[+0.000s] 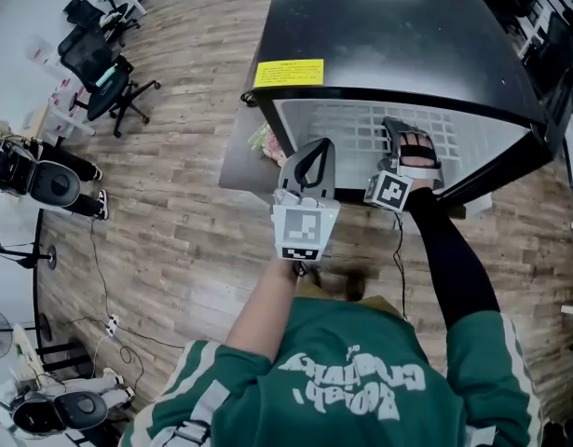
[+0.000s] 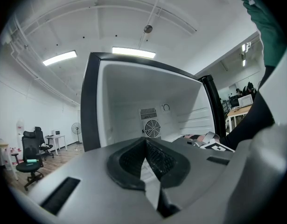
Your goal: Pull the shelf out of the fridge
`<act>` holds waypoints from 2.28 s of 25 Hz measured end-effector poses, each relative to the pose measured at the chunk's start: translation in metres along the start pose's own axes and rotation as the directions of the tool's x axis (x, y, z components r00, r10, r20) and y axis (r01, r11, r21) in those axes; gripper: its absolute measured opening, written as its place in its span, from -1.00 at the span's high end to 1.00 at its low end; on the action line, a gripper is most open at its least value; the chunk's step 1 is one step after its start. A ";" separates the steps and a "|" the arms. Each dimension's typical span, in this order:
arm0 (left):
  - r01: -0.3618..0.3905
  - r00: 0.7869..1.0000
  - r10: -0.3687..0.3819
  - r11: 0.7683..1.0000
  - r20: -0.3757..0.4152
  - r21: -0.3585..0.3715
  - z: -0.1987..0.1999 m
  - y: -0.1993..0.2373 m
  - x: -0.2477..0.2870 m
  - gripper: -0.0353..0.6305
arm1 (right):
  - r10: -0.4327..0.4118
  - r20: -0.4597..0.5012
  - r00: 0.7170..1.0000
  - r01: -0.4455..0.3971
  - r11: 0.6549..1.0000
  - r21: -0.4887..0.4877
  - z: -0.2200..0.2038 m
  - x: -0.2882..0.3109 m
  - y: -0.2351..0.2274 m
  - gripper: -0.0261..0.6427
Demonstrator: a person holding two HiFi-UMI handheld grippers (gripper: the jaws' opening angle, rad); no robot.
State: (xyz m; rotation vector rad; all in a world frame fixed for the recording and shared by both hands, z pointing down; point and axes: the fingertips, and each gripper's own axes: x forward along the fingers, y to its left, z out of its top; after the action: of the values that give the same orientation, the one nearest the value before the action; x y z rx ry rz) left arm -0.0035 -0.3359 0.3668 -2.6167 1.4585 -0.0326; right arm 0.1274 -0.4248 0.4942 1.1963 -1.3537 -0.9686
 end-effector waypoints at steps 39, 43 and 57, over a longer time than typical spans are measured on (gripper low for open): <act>-0.027 1.000 0.027 1.000 -0.014 0.008 0.000 -0.004 -0.024 0.85 | -0.014 0.005 1.000 0.014 1.000 0.013 -0.002 -0.009 0.004 0.76; -0.027 0.999 0.027 1.000 -0.017 0.009 0.000 -0.007 -0.025 0.85 | -0.017 0.009 1.000 0.017 1.000 0.013 -0.001 -0.013 0.005 0.76; -0.051 0.999 0.052 0.999 -0.014 0.012 0.002 -0.014 -0.037 0.85 | -0.014 0.015 1.000 0.013 1.000 0.017 -0.002 -0.024 0.008 0.76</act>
State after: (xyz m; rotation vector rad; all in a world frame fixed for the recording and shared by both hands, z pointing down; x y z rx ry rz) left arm -0.0114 -0.2972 0.3685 -2.5735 1.5249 -0.0539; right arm 0.1272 -0.3997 0.4978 1.2142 -1.3695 -0.9791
